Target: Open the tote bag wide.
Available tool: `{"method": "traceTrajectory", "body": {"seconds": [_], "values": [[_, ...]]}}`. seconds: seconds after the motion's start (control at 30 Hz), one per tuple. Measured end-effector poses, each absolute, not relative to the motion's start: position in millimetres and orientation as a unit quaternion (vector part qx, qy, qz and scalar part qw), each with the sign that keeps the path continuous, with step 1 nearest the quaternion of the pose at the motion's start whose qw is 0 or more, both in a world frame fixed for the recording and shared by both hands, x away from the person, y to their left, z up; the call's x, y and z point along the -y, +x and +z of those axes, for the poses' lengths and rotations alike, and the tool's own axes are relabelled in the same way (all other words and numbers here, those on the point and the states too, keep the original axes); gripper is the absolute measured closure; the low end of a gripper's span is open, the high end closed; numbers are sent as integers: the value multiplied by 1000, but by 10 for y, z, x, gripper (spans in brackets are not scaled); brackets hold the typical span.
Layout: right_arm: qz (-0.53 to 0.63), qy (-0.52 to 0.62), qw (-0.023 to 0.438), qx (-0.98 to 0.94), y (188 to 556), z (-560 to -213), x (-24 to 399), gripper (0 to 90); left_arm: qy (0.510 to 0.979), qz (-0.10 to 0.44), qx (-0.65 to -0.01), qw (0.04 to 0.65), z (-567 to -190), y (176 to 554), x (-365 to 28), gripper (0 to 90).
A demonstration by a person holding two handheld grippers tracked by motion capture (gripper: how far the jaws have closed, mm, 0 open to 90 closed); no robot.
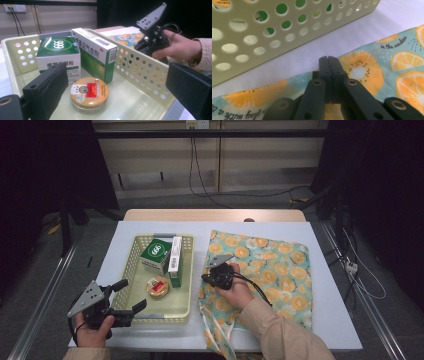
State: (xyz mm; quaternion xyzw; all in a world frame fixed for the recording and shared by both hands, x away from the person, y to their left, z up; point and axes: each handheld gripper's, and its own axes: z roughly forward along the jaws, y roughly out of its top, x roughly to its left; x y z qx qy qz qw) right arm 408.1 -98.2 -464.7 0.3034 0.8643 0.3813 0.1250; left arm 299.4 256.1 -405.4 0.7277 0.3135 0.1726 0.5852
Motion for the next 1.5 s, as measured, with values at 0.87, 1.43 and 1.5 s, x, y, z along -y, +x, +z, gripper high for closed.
{"method": "traceTrajectory", "body": {"seconds": [0.87,1.43,1.5], "values": [[409,407,160,-801,4961,-4229,1546,900,720,176,-319,591,-4025,2977,-2584,42],[430,346,81,-830,4433,-4271,1838,523,722,165,-323,589,-4070,2975,-2588,41],[424,340,77,-836,4267,-4256,1908,431,724,164,-322,587,-4076,2964,-2590,42]]}}
